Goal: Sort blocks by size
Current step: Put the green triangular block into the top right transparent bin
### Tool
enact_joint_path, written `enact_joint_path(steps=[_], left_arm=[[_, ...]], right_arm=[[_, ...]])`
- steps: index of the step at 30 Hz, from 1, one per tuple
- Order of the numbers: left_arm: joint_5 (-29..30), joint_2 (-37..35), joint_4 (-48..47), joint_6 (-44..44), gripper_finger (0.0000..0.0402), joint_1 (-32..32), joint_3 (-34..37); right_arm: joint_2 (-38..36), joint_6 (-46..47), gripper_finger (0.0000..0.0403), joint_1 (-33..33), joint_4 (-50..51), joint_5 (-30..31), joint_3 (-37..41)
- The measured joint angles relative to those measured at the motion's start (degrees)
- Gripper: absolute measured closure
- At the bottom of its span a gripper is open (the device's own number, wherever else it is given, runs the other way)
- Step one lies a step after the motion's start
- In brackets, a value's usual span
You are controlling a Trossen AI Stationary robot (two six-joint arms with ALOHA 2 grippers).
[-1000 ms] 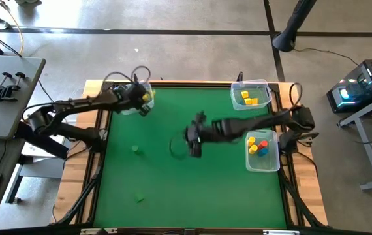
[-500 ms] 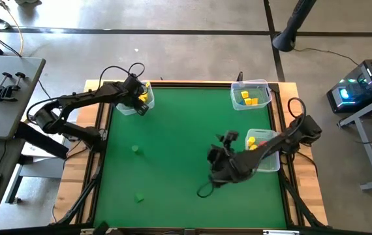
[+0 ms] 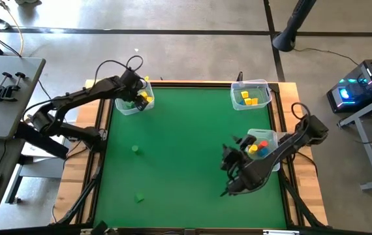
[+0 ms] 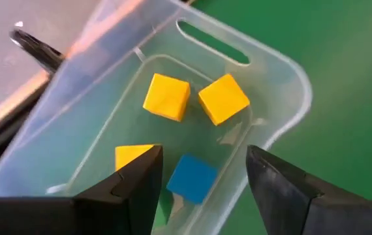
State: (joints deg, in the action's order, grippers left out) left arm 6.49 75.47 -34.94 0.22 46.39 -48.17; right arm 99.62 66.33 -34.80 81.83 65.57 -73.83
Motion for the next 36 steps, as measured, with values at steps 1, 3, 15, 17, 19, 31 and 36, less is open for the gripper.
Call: enact_joint_path(steps=[1, 3, 15, 17, 19, 31, 36], left_arm=[[0.0, -0.8, -1.9, 0.0, 0.0196, -0.2, -1.2], [-0.3, -2.6, -4.3, 0.0, 0.0196, -1.3, -3.3], [-1.2, -18.3, -12.3, -12.2, 0.0195, -28.5, -4.0], [2.1, -20.0, -12.2, -17.4, 0.0195, -36.9, -3.0], [6.1, -21.2, -12.0, -23.2, 0.0195, -45.3, -1.6], [22.8, -20.1, -11.8, -51.7, 0.0195, -80.9, 3.1], [22.8, -18.6, -12.2, -58.9, 0.0195, -88.0, 3.1]], right_arm=[[-1.1, 1.8, 0.0171, 0.5, -0.9, -0.3, 2.1], [-3.0, 3.6, 0.0171, 1.6, -5.1, -2.1, 6.9], [-13.4, -49.3, 0.0171, 14.4, -82.3, -33.1, 31.0], [-11.7, -57.3, 0.0171, 18.0, -94.9, -44.9, 32.2], [-9.0, -63.4, 0.0171, 20.8, -103.2, -54.5, 32.2], [18.2, -82.6, 0.0171, 24.6, -103.1, -76.7, 3.7], [27.7, -85.2, 0.0171, 24.5, -94.9, -77.8, -11.6]])
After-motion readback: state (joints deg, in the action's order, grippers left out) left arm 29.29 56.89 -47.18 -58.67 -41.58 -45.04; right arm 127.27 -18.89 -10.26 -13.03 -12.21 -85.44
